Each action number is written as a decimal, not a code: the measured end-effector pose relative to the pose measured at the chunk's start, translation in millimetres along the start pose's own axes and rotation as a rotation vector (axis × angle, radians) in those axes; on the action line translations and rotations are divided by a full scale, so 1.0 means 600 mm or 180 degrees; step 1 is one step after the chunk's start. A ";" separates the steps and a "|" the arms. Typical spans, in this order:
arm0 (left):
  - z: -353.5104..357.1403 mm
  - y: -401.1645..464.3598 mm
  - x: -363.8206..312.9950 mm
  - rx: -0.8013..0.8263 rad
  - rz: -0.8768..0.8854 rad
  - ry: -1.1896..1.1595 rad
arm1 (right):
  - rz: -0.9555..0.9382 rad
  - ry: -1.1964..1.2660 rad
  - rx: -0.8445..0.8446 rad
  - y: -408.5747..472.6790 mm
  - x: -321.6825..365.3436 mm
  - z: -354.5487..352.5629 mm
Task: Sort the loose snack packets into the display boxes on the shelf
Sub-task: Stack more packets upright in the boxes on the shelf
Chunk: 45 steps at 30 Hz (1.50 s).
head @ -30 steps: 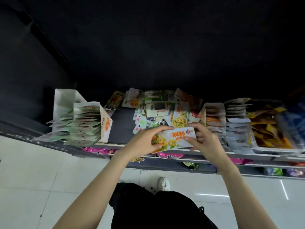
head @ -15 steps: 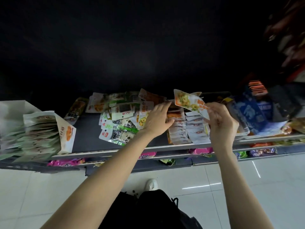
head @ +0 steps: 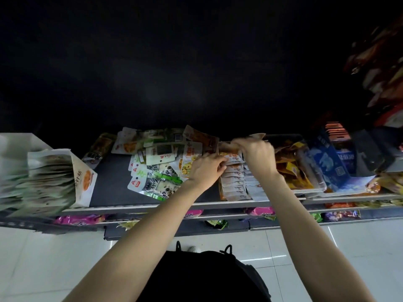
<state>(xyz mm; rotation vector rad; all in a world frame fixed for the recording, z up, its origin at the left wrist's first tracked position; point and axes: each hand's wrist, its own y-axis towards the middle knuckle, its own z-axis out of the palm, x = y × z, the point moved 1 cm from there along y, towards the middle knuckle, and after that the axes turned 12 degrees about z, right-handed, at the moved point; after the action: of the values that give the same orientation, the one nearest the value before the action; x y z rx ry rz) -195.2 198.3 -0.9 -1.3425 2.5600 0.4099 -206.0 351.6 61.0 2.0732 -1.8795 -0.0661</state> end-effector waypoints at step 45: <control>-0.177 -0.302 0.148 -0.1080 -0.1403 -0.0957 | -0.0400 0.1623 0.1434 -0.043 0.295 0.064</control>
<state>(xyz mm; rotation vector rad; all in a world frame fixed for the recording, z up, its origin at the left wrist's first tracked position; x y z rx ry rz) -101.8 -4.6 44.5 -1.7473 1.9399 0.9046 -169.3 172.5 51.7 2.1983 -1.5403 0.8447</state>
